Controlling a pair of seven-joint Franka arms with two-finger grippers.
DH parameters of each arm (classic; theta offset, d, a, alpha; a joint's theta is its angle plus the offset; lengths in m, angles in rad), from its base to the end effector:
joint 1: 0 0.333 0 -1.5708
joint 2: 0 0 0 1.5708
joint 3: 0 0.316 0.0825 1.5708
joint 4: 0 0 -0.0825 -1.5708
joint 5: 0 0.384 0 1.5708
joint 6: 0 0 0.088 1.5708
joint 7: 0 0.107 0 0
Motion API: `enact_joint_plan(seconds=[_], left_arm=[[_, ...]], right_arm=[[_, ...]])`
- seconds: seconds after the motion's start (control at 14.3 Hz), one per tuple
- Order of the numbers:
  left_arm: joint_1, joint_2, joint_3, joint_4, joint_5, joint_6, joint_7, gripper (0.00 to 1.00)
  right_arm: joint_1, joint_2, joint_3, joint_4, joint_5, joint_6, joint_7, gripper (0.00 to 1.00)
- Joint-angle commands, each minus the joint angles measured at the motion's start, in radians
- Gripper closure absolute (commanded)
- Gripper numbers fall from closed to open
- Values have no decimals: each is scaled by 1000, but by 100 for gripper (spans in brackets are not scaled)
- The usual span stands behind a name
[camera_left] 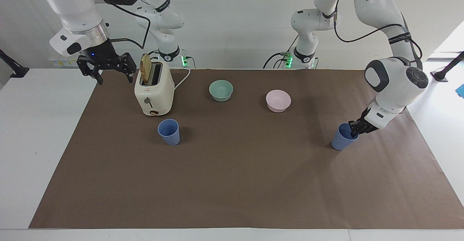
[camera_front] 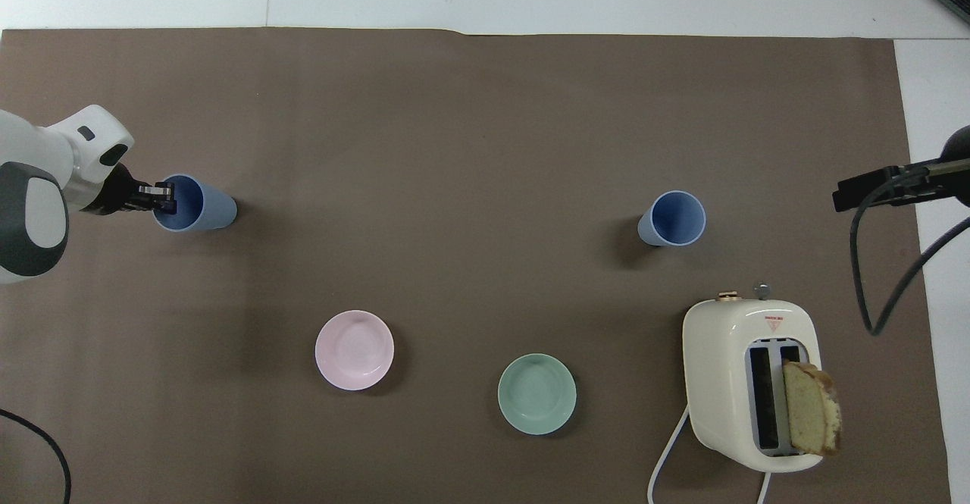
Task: Stack blue cups with both arms
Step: 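Carry the blue cup with the left gripper toward the table center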
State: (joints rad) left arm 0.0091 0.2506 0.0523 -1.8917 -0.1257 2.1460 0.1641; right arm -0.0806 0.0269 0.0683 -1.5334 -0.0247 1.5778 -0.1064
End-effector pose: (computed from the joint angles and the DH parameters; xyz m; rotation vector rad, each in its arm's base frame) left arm 0.6137 0.0309 0.3741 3.0495 -0.0551 0.0226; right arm 0.5638 -0.0101 0.6278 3.1142 0.1465 0.0252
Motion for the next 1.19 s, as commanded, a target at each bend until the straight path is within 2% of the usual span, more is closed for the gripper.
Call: enact_joint_plan(seconds=[0.0, 0.28, 0.91, 1.12], left_arm=[[-4, -30, 1, -21, -9, 8, -3, 100], [-24, -80, -9, 17, -6, -67, -21, 100], [-331, -73, -8, 13, 11, -18, -460, 100], [-428, -60, -9, 2, 35, 43, -599, 100]], right_arm=[[-5, -13, 2, -11, 12, 5, 14, 0], [-5, -12, 2, -11, 12, 5, 14, 0], [-5, -12, 2, -11, 12, 5, 14, 0], [-5, -12, 2, -11, 14, 7, 14, 0]])
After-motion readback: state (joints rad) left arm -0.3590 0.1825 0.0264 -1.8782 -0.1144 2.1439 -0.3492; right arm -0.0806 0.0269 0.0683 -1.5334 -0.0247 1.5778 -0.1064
